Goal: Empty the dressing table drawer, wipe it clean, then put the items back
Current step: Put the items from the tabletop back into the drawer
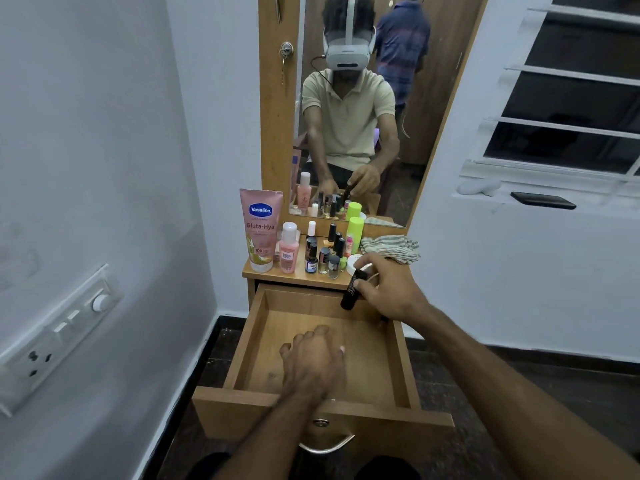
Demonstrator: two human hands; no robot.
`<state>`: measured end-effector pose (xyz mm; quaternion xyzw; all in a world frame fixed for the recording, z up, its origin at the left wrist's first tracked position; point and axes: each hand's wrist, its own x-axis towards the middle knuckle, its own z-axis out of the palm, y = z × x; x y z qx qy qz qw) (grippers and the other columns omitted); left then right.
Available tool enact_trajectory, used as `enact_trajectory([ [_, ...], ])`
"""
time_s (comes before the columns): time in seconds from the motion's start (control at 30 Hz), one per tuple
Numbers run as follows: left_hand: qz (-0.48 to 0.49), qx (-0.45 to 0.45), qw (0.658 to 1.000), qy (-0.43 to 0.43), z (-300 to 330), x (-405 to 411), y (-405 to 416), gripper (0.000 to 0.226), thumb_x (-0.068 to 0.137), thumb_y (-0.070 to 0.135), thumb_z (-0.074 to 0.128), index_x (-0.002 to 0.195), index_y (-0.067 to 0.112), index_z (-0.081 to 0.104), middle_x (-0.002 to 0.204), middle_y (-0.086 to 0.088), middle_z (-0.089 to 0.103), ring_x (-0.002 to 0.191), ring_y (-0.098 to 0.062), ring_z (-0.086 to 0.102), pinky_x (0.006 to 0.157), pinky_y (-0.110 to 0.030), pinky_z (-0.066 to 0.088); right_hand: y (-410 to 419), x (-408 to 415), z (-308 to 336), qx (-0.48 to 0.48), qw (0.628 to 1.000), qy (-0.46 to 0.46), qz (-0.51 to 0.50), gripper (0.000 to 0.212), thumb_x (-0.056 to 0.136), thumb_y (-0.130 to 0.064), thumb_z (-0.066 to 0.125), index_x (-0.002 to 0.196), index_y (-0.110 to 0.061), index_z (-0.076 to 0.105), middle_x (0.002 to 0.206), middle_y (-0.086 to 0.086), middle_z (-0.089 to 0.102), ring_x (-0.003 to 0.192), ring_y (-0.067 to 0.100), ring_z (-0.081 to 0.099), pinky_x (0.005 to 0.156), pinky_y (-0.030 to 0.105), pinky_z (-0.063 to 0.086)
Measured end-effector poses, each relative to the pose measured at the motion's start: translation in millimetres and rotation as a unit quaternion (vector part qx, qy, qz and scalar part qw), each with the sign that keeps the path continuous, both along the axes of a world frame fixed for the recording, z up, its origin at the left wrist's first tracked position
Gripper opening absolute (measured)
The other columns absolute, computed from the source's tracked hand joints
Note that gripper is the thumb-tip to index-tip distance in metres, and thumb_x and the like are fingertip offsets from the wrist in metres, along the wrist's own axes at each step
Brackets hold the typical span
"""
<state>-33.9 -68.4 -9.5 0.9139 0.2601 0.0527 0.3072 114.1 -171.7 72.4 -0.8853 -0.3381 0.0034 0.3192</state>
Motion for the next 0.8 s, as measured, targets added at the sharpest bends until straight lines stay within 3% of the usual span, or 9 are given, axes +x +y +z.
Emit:
enact_trajectory([
  [0.13, -0.005, 0.002, 0.999, -0.041, 1.8, -1.3, -0.6, 0.049, 0.094, 0.051, 0.058, 0.139, 0.032, 0.051, 0.126, 0.01, 0.065, 0.122, -0.014, 0.052, 0.111, -0.043, 0.029, -1.9, -14.1, -6.8, -0.068, 0.996, 0.021, 0.054, 0.025, 0.092, -0.033, 0.071, 0.115, -0.034, 0.063, 0.092, -0.011, 0.065, 0.083, 0.009, 0.061, 0.074, 0.031, 0.053],
  [0.33, 0.0, 0.022, 0.999, -0.041, 4.0, -5.2, -0.6, 0.029, 0.098, 0.047, 0.052, 0.122, 0.032, 0.06, 0.107, 0.011, 0.069, 0.105, -0.013, 0.058, 0.105, -0.041, 0.032, 2.7, -25.1, -10.2, -0.075, 0.992, 0.064, 0.076, 0.022, 0.087, -0.042, 0.076, 0.106, -0.033, 0.068, 0.092, -0.01, 0.067, 0.088, 0.01, 0.06, 0.072, 0.027, 0.049],
  [0.43, -0.007, 0.029, 0.999, -0.028, 3.5, -4.9, -0.4, 0.027, 0.101, 0.042, 0.048, 0.121, 0.03, 0.06, 0.105, 0.008, 0.068, 0.104, -0.015, 0.058, 0.105, -0.043, 0.032, 0.3, -22.2, -5.2, -0.093, 0.986, 0.082, 0.109, 0.028, 0.091, -0.03, 0.074, 0.118, -0.031, 0.069, 0.104, -0.014, 0.068, 0.097, 0.004, 0.062, 0.083, 0.026, 0.052],
  [0.53, -0.021, 0.03, 0.999, -0.021, 3.0, -3.6, 0.0, 0.026, 0.102, 0.037, 0.045, 0.123, 0.029, 0.059, 0.106, 0.007, 0.067, 0.106, -0.016, 0.057, 0.106, -0.044, 0.032, -5.1, -20.7, -2.6, -0.086, 0.985, 0.081, 0.127, 0.039, 0.092, -0.023, 0.074, 0.129, -0.032, 0.066, 0.11, -0.015, 0.067, 0.098, -0.002, 0.061, 0.081, 0.02, 0.05],
  [0.67, -0.033, 0.007, 0.999, -0.022, 1.4, -2.2, -0.5, 0.029, 0.104, 0.031, 0.041, 0.13, 0.029, 0.055, 0.11, 0.005, 0.065, 0.108, -0.017, 0.054, 0.105, -0.044, 0.032, -7.8, -19.2, -5.1, -0.095, 0.986, 0.064, 0.124, 0.027, 0.089, -0.03, 0.077, 0.116, -0.03, 0.072, 0.1, -0.012, 0.069, 0.092, 0.006, 0.063, 0.079, 0.029, 0.054],
  [0.8, -0.023, -0.01, 0.999, -0.021, 0.8, -2.1, -0.7, 0.034, 0.103, 0.029, 0.045, 0.137, 0.029, 0.048, 0.116, 0.004, 0.065, 0.115, -0.02, 0.055, 0.102, -0.044, 0.033, -8.4, -13.7, -9.5, -0.111, 0.99, 0.048, 0.072, 0.023, 0.088, -0.034, 0.078, 0.109, -0.03, 0.071, 0.093, -0.015, 0.066, 0.088, 0.006, 0.061, 0.074, 0.029, 0.053],
])
